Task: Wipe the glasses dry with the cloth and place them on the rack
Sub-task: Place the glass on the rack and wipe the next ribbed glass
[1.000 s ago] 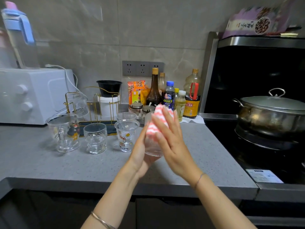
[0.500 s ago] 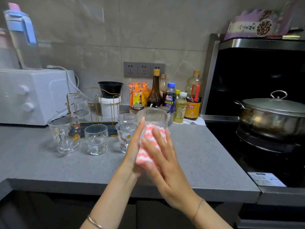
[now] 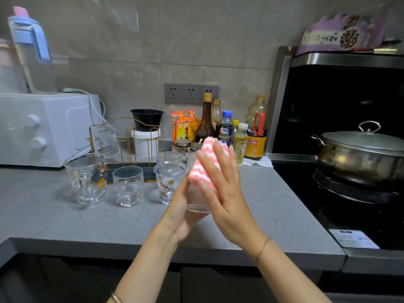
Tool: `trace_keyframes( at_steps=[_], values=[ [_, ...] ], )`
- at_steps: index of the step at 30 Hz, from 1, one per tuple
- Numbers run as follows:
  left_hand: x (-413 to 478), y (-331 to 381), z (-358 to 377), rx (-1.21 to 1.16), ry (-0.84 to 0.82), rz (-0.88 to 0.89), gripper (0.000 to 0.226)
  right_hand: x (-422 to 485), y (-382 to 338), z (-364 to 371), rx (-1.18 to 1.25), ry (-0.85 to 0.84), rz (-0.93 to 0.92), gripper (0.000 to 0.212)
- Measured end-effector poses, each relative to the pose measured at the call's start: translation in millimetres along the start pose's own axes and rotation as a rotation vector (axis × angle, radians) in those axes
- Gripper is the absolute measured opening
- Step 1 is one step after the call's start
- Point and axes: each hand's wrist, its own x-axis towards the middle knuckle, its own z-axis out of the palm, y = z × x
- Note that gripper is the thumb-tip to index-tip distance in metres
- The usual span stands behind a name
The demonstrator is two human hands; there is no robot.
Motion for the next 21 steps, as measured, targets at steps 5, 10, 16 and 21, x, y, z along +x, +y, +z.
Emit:
trace_keyframes(
  at_steps=[5,10,16,21],
  values=[
    [-0.8,9.2,-3.0,-0.136,0.018,-0.126,0.066,-31.0,-6.2,10.9,0.073,-0.086,-0.028,0.049],
    [4.3,9.3,-10.5,-0.196,-0.015,-0.234,0.076,-42.3,-6.3,13.7,0.018,-0.119,-0.03,0.048],
    [2.6,9.8,-4.8,-0.033,-0.047,-0.096,0.047,-10.8,-1.8,3.1,-0.035,0.006,-0.045,0.048],
    [0.2,6.3,-5.8,-0.027,-0.059,-0.154,0.056,9.9,3.7,-7.1,0.125,0.027,0.077,0.049]
  ],
)
